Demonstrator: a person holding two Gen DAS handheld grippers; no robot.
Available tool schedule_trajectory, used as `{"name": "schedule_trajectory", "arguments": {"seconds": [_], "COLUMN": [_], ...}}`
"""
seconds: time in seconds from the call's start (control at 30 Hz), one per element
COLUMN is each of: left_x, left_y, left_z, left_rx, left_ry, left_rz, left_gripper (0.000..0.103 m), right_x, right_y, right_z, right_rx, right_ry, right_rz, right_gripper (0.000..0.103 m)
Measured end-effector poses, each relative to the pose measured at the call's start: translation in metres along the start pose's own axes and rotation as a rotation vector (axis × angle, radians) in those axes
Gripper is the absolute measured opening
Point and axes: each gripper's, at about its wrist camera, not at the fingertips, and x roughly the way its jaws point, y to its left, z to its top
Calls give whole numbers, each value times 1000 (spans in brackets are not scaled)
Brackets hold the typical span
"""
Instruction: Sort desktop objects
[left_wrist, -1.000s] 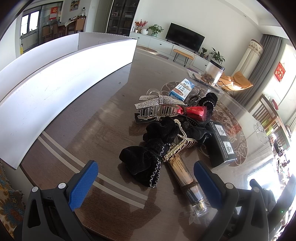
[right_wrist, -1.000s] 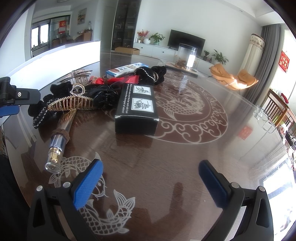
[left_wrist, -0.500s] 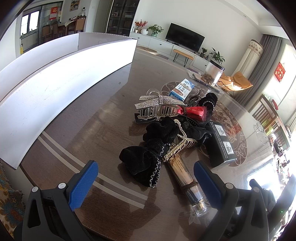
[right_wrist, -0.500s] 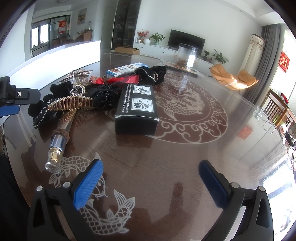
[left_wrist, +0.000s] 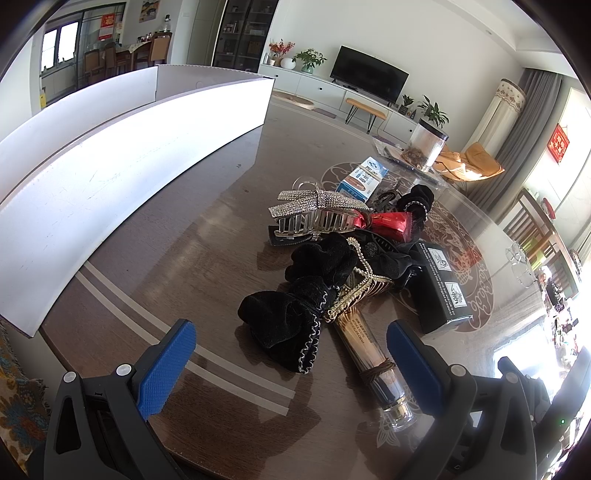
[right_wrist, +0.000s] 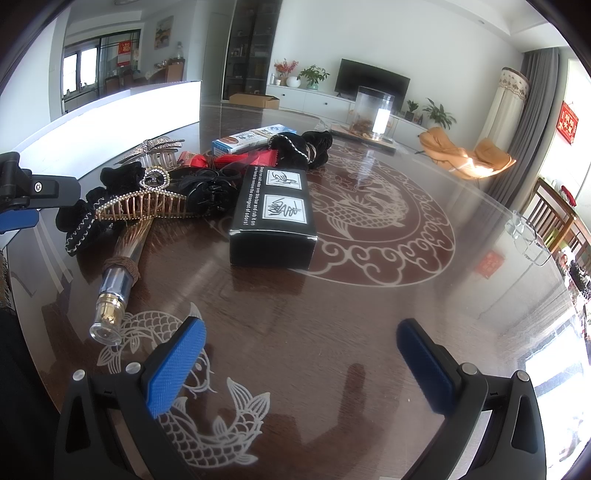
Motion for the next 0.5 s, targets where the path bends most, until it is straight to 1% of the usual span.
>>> {"name": "schedule_trajectory", "arguments": {"seconds": [0.5], "left_x": [-1], "left_y": [1], "left_z": [1], "left_rx": [-3], "left_ry": [2], "left_rz": [-3], "left_gripper": [103], "right_x": [0], "right_y": [1], "right_z": [0], "right_rx": [-1], "right_ry": [0], "right_rz": [-1], "right_gripper": [103]}}
